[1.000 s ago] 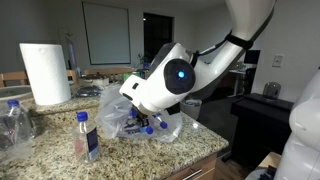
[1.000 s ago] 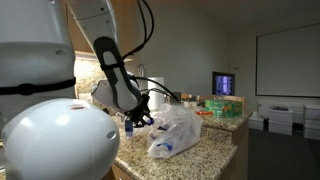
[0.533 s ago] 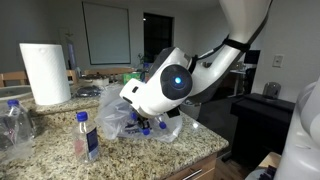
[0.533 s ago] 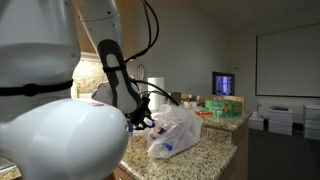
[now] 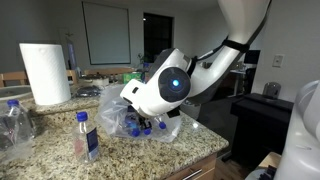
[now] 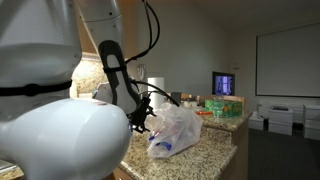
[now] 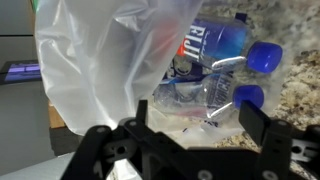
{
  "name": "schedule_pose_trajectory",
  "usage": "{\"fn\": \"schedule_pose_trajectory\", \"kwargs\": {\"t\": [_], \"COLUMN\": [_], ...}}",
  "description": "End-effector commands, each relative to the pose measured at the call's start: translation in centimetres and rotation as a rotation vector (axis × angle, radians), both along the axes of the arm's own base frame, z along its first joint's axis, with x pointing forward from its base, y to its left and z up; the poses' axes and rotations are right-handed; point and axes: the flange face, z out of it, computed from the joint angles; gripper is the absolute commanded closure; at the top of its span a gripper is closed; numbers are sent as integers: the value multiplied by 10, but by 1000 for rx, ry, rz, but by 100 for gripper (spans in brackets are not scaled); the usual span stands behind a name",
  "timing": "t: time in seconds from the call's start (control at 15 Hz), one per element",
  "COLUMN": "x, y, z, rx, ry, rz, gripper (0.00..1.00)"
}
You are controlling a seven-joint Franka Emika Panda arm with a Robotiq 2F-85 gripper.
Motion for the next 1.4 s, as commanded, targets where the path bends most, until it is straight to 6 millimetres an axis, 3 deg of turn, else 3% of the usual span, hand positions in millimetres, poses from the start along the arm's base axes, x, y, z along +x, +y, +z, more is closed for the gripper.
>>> {"fn": "schedule_pose_trajectory", "kwargs": {"t": [0.0,0.13,0.47,0.73,1.13,1.33], "x": [-2,-3,-24,-35,-38,-35], "y": [-1,-3,-9,0,27,34], "z": [-3,-6,-33,-50,-53,-39], "rx": [-1,3,-4,80,366,524], "ry": [-6,21,302,505,698,690], "rz": [-36,-59,-213,-329,-538,-645], "gripper": [0,0,0,0,0,0]}}
